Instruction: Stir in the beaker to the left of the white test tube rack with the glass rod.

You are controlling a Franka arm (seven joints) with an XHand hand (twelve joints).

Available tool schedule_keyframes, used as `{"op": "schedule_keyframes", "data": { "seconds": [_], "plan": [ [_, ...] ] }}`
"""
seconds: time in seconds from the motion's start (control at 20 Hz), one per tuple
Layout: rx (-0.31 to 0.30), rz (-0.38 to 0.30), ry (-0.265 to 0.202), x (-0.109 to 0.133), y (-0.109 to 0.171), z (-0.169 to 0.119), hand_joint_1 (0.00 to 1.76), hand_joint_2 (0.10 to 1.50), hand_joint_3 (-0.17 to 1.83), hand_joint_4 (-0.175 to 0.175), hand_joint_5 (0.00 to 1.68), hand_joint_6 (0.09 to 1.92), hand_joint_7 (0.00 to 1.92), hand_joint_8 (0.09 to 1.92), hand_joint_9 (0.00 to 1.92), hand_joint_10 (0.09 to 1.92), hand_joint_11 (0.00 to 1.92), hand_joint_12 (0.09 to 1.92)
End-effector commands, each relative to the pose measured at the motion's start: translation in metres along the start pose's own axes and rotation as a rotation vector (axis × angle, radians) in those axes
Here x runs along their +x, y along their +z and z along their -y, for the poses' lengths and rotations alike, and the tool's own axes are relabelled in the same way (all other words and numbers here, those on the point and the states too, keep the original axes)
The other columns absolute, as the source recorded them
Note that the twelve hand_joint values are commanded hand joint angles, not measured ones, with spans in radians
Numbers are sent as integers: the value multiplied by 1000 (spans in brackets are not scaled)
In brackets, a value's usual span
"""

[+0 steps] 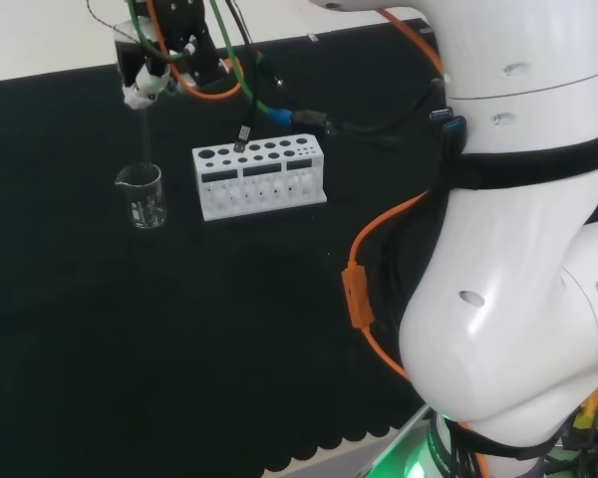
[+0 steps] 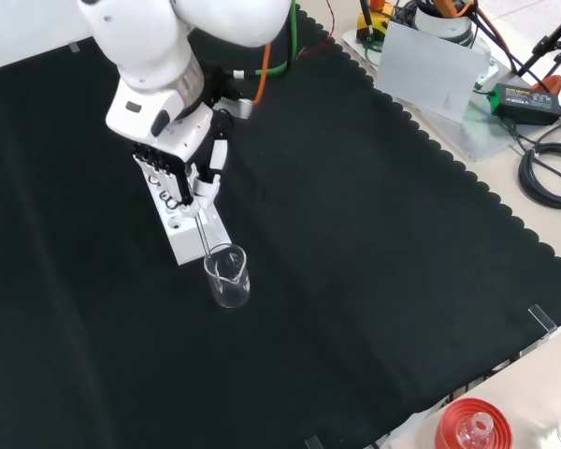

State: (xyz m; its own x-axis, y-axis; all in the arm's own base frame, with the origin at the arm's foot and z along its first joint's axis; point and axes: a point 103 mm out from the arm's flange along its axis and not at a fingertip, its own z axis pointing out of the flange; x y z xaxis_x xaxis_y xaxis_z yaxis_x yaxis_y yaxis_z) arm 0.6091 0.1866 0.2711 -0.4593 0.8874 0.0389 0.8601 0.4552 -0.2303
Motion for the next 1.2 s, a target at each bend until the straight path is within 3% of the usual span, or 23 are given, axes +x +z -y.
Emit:
{"op": "schedule_keyframes", "data": {
  "seconds": [0.05, 0.3, 0.85, 1.2],
  "plan": [
    [-4, -7, 42, -21, -7, 25, 1332, 1031, -175, -175, 1411, 87, 1552, 236, 1775, 273, 1574, 707],
    [-3, -11, 36, -13, -7, 32, 1332, 1032, -175, -175, 1411, 87, 1551, 237, 1775, 273, 1574, 707],
    [33, 40, -17, 45, -6, 27, 1332, 1031, -175, -175, 1411, 87, 1551, 238, 1775, 272, 1574, 708],
    [26, 28, -35, 47, -2, 13, 1332, 1032, -175, -175, 1412, 87, 1551, 239, 1775, 272, 1574, 708]
  ]
}}
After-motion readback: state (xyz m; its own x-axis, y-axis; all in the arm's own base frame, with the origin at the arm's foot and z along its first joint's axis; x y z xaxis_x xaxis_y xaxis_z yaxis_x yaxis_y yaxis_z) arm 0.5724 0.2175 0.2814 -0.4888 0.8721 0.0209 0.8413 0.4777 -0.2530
